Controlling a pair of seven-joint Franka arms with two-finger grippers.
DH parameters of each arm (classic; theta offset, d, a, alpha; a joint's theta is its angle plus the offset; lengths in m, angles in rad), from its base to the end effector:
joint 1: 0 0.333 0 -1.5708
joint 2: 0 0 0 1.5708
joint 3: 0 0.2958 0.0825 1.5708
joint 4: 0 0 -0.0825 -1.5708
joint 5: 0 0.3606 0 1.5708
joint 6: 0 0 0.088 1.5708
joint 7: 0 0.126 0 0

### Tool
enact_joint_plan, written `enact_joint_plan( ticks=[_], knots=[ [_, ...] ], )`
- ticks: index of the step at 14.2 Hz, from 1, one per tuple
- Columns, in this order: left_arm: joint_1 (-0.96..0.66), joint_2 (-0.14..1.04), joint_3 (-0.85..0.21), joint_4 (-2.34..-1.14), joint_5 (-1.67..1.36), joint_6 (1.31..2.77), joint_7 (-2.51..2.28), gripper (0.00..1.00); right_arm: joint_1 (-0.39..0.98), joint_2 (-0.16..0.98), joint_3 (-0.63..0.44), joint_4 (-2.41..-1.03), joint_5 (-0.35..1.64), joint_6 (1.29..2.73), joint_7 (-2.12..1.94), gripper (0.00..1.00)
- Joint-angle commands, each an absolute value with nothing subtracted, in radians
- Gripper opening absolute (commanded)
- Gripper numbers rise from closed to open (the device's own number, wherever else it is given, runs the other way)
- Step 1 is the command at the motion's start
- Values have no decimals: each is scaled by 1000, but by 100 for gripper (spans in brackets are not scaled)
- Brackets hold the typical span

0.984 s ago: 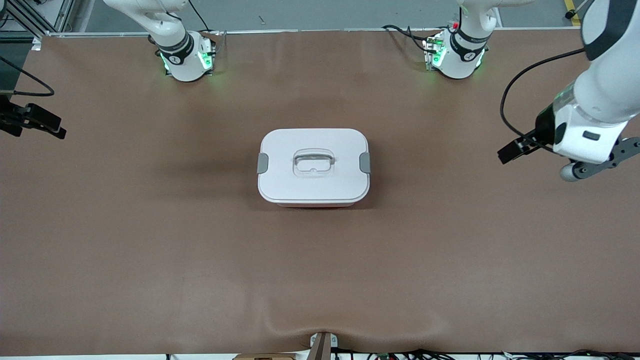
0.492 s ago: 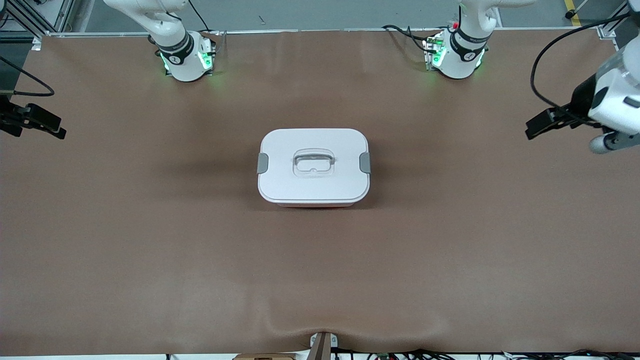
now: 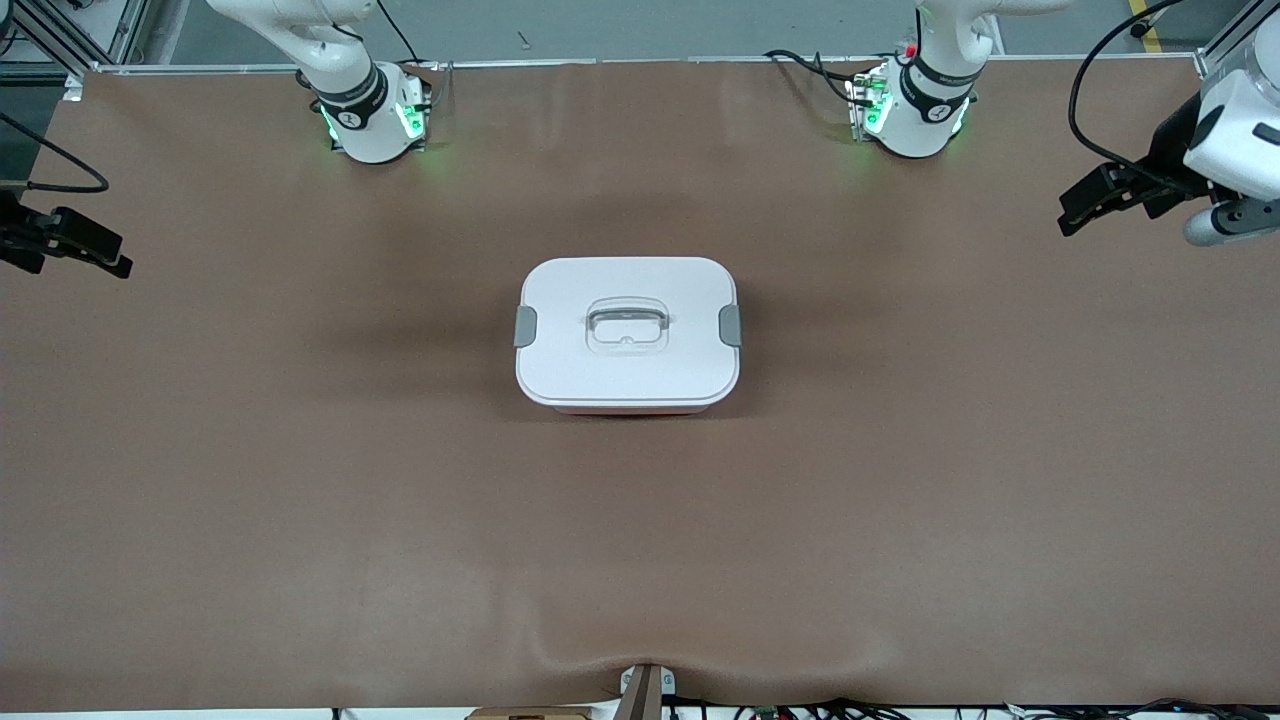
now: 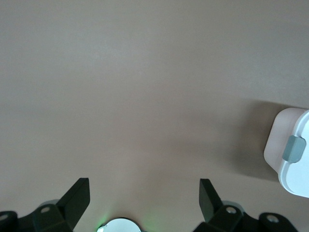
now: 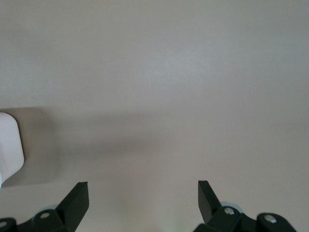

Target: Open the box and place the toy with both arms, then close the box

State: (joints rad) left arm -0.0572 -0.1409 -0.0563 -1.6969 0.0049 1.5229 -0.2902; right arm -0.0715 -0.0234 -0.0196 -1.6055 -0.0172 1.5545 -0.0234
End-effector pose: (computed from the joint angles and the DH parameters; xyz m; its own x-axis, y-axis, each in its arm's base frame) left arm 0.4801 -0.0559 0.5963 0.9838 0.1768 -0.0283 0.1763 -0.9841 -0.0218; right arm 0.5192 -0.0497 0.5807 0.9973 -0.0679 -0.0280 -0.0674 -0.9976 0.0161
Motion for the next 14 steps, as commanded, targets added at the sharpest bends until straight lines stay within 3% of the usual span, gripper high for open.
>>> enact_joint_plan(
  ticks=[1, 14],
  knots=[
    [-64, -160, -58, -1710, -11, 1546, -249, 100, -69, -35, -18, -1611, -20, 1548, -6, 100],
    [-66, -60, -58, -1549, -20, 1451, -193, 100, -74, -35, -20, -1614, -18, 1545, -14, 100]
  ],
)
